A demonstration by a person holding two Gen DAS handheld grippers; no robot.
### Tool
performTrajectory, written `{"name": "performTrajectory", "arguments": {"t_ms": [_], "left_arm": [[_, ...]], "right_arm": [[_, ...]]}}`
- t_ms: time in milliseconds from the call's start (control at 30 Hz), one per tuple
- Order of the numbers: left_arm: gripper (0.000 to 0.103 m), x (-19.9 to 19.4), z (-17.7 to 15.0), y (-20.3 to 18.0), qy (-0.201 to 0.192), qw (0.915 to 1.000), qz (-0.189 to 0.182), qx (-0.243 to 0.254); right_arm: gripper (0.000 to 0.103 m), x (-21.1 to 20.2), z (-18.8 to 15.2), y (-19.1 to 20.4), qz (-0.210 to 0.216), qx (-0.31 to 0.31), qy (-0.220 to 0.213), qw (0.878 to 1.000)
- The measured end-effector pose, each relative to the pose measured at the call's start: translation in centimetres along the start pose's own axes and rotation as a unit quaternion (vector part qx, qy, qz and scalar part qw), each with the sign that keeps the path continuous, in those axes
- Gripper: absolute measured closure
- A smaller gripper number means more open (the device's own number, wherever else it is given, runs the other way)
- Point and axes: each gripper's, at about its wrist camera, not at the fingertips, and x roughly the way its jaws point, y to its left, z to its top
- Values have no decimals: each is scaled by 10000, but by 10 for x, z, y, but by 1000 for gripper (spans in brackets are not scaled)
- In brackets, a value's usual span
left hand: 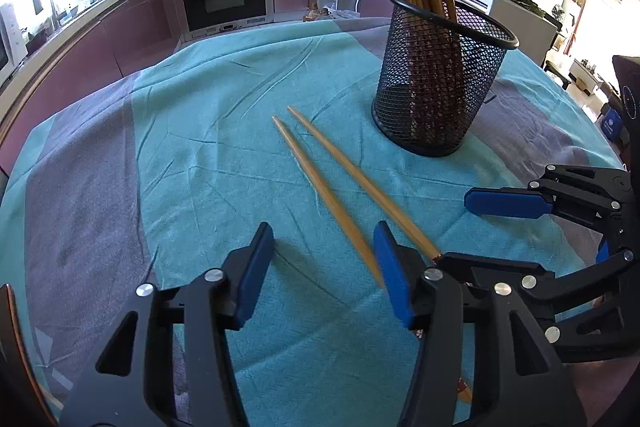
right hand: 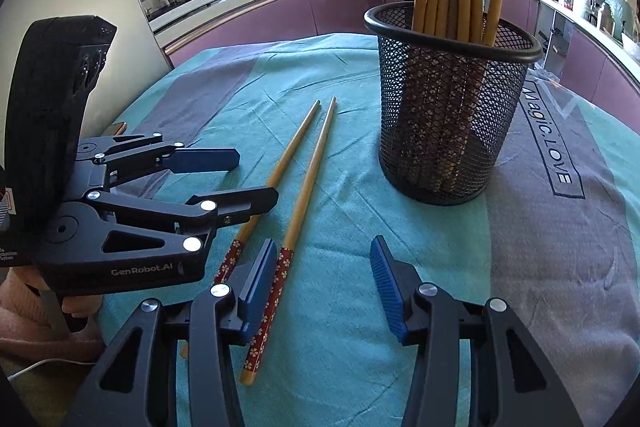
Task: Organize utensils
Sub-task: 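Grasp a chopstick with the right tool while the left tool grasps the other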
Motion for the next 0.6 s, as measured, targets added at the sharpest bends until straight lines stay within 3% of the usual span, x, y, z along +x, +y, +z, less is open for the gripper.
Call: {"name": "performTrajectory", "arguments": {"t_ms": [367, 600], "left_arm": [[75, -1, 2, 16, 31, 9999, 2, -137], [72, 1, 6, 22, 35, 9996, 71, -262]], "right_arm": [[63, 15, 17, 9, 71, -121, -4, 9999], [68, 28, 33, 15, 11, -203, 12, 9998]]}}
